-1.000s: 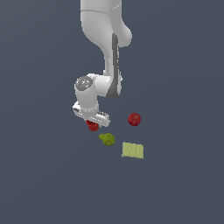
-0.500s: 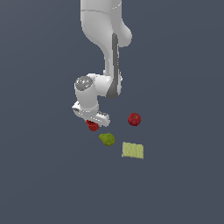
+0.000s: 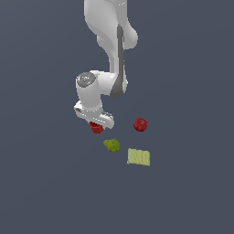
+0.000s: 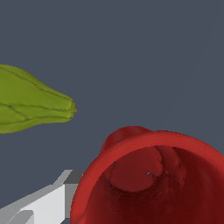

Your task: Pick up a designated object from a clutter of objects.

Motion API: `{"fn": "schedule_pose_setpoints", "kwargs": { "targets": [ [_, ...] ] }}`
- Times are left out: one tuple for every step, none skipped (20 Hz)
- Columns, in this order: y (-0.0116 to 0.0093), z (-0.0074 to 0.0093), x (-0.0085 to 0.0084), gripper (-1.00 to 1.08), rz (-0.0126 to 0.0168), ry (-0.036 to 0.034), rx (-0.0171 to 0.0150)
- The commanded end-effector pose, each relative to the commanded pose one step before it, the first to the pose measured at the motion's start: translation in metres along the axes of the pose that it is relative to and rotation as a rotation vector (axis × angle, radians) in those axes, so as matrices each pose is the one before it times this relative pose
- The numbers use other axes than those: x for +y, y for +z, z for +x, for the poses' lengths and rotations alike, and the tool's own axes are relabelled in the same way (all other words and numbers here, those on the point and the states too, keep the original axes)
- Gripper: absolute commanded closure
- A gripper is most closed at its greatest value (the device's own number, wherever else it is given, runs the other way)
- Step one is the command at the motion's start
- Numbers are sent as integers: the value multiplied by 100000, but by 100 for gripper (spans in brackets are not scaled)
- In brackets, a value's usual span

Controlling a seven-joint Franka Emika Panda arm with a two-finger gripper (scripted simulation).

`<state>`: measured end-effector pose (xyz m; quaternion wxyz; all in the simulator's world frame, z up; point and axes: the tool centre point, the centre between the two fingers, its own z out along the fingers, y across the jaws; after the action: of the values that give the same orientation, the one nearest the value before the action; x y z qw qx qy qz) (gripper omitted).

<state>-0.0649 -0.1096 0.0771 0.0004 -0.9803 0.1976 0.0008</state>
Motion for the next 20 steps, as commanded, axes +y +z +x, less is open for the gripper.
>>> {"fn": "schedule_pose_setpoints", "kwargs": {
  "targets": [
    [-1450,-121,106,108,56,8,210],
    [-644,-81,79,108,14,43,-18],
    [-699,-92,62,108,0,0,0],
    [-744,-97,67,108,0,0,0],
    [-788,-102,72,108,0,0,0],
    [-830,-107,77,108,0,0,0],
    [-864,-107,96,108,-52,45,-3],
    [-909,-114,86,108,0,0,0],
    [-941,-116,95,108,-43,22,5],
    [-961,-119,93,108,0,0,0],
    [-980,-119,97,108,-44,20,6],
    [-995,-121,97,108,0,0,0],
    [-987,-119,97,108,-44,19,7],
    [-977,-117,95,108,0,0,0],
    [-969,-115,93,108,-44,19,8],
    [-962,-113,92,108,0,0,0],
    [-957,-112,90,108,-44,20,7],
    [-952,-110,89,108,0,0,0],
    [-949,-109,88,108,0,0,0],
    [-947,-108,86,108,0,0,0]
  ]
}}
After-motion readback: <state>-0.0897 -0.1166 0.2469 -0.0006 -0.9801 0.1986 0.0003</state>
